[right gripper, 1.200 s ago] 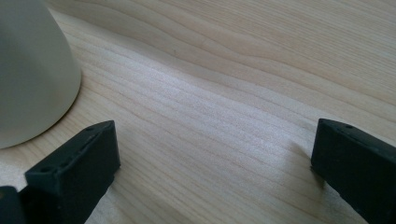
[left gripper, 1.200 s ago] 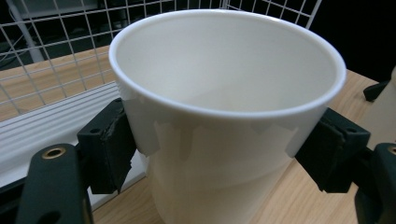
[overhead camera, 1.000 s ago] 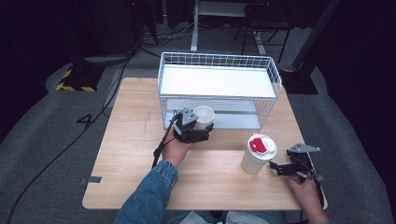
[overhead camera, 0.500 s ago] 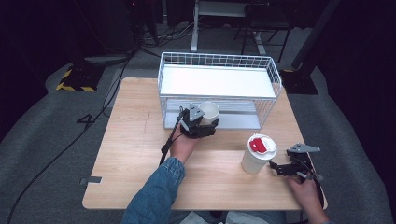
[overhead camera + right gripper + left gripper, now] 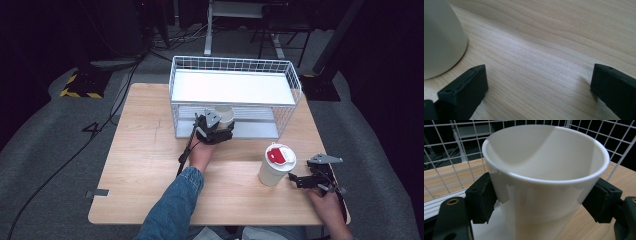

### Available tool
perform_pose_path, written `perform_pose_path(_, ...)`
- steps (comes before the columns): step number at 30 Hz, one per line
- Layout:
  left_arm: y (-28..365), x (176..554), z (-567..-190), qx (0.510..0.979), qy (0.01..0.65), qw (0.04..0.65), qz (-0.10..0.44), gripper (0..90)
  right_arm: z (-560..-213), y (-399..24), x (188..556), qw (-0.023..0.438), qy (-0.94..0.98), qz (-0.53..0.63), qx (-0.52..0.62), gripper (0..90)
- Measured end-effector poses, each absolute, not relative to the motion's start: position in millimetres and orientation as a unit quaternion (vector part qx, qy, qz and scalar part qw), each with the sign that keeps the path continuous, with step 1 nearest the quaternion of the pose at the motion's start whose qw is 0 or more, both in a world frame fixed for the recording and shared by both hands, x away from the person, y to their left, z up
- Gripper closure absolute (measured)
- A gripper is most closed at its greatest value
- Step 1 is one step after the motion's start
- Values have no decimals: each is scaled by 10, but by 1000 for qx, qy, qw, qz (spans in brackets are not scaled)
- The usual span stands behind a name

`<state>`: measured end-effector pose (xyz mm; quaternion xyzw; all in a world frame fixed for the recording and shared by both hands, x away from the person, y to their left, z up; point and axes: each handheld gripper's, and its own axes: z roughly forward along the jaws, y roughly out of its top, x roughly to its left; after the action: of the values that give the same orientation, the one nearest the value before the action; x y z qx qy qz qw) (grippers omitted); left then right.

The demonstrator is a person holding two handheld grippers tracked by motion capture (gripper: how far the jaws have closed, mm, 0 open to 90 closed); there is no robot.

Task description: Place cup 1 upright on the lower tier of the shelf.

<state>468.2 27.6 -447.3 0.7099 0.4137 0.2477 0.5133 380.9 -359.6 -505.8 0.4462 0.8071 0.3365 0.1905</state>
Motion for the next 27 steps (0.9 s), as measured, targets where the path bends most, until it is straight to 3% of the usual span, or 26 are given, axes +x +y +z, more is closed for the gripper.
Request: perform_pose_path(27,199,5007,-4688,692,444,508,255,214,-5057,-3596,3809,191,807,336,447,13)
